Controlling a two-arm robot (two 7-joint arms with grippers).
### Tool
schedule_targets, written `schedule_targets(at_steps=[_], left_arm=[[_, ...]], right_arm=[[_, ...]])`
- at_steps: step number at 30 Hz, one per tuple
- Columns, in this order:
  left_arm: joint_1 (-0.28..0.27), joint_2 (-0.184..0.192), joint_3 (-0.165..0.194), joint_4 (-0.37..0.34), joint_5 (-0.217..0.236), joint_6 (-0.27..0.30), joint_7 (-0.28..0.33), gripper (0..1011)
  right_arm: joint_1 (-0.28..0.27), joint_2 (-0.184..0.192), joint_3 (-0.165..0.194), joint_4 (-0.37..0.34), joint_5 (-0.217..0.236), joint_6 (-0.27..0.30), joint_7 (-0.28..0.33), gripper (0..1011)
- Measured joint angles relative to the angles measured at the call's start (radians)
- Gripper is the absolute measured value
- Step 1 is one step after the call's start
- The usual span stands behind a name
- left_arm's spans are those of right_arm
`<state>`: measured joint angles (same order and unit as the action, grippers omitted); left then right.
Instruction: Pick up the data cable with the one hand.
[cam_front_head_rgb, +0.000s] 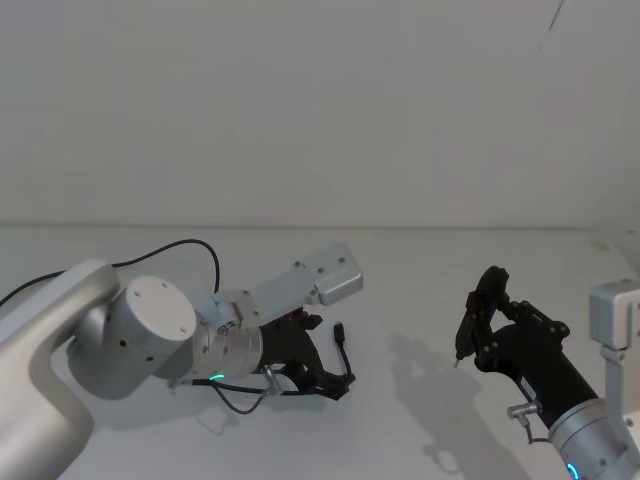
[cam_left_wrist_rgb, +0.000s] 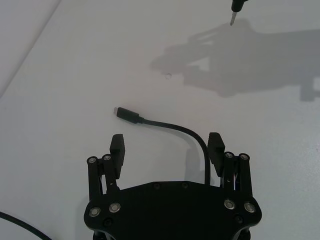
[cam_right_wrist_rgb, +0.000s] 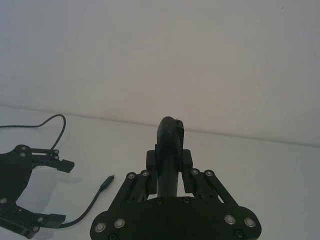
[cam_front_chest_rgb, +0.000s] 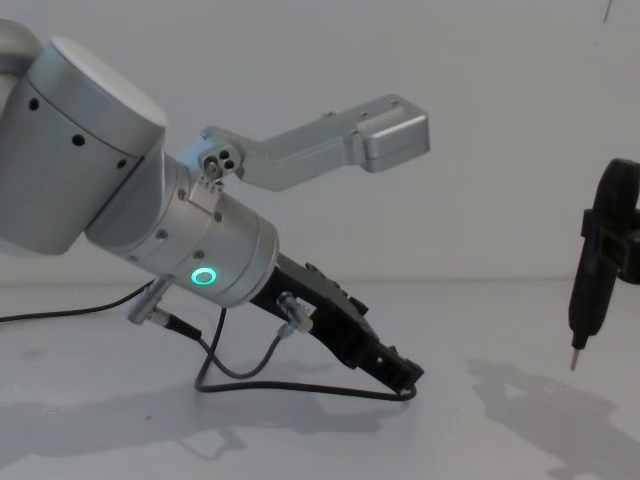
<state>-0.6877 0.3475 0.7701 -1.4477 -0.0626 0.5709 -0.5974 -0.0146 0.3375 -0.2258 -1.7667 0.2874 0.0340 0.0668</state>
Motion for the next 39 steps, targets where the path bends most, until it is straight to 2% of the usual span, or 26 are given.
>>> schedule_targets(at_steps=[25,37,39], left_arm=[[0.018,-0.021,0.003,0.01,0.012,0.068,-0.015,992],[0.019,-0.025,0.005,0.014,0.014,0.083,-0.02,696],[0.019,-0.026,0.005,0.014,0.014,0.084,-0.02,617]], right_arm=[[0.0,0.0,0.0,0.0,0.0,0.0,0.0,279],[0.0,0.0,0.0,0.0,0.0,0.0,0.0,279],[0.0,0.0,0.0,0.0,0.0,0.0,0.0,279]])
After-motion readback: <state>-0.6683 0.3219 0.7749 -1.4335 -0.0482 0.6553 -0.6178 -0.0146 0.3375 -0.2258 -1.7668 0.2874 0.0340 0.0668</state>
